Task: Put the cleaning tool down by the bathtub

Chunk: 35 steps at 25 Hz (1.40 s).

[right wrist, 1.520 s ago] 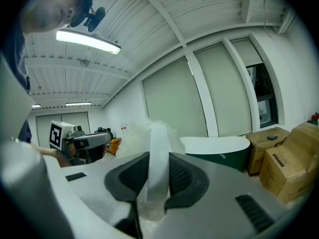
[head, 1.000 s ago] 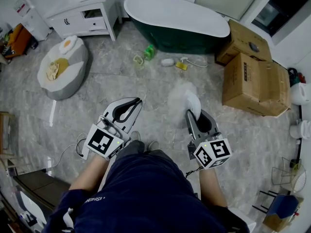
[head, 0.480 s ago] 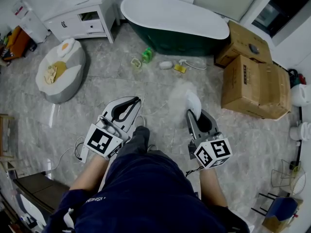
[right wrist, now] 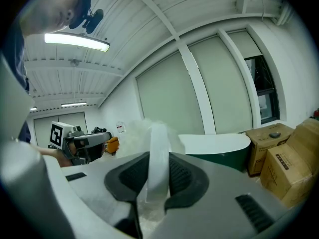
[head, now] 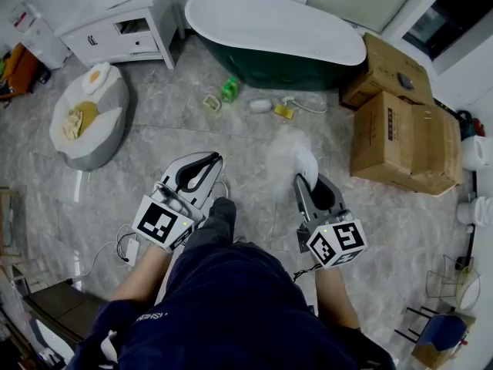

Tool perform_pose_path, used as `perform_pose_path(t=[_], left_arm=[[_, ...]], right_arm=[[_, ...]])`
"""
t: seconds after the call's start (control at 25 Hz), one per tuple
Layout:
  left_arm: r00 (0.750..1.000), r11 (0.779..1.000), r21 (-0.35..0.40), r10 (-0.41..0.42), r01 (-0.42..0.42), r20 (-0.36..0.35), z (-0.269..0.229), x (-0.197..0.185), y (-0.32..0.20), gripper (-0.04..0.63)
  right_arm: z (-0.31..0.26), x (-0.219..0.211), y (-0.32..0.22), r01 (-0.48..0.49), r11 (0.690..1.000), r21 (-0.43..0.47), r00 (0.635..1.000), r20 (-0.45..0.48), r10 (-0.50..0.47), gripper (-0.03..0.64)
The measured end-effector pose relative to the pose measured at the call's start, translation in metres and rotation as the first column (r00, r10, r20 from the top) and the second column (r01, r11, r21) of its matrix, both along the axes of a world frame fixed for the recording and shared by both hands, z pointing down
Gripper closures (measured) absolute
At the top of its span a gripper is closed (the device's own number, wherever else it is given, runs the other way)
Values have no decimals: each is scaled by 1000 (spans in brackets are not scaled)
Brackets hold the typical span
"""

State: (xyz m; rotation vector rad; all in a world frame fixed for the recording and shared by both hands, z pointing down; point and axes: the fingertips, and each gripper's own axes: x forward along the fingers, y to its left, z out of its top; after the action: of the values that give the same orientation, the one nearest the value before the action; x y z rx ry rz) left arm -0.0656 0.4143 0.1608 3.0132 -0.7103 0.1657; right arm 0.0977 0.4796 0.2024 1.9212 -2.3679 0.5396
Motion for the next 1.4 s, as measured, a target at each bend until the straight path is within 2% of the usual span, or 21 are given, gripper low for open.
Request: perform_pose_path(t=[0.92, 1.4], left_arm=[[998, 996, -69, 57, -56, 10, 21, 0, -231, 552], [998, 995, -85, 57, -55, 22, 35, -4, -314, 552]], right_arm=[[17, -11, -225, -23, 996, -83, 1000, 0, 23, 523], [26, -9, -312, -7, 994, -107, 1000, -14, 5, 523]])
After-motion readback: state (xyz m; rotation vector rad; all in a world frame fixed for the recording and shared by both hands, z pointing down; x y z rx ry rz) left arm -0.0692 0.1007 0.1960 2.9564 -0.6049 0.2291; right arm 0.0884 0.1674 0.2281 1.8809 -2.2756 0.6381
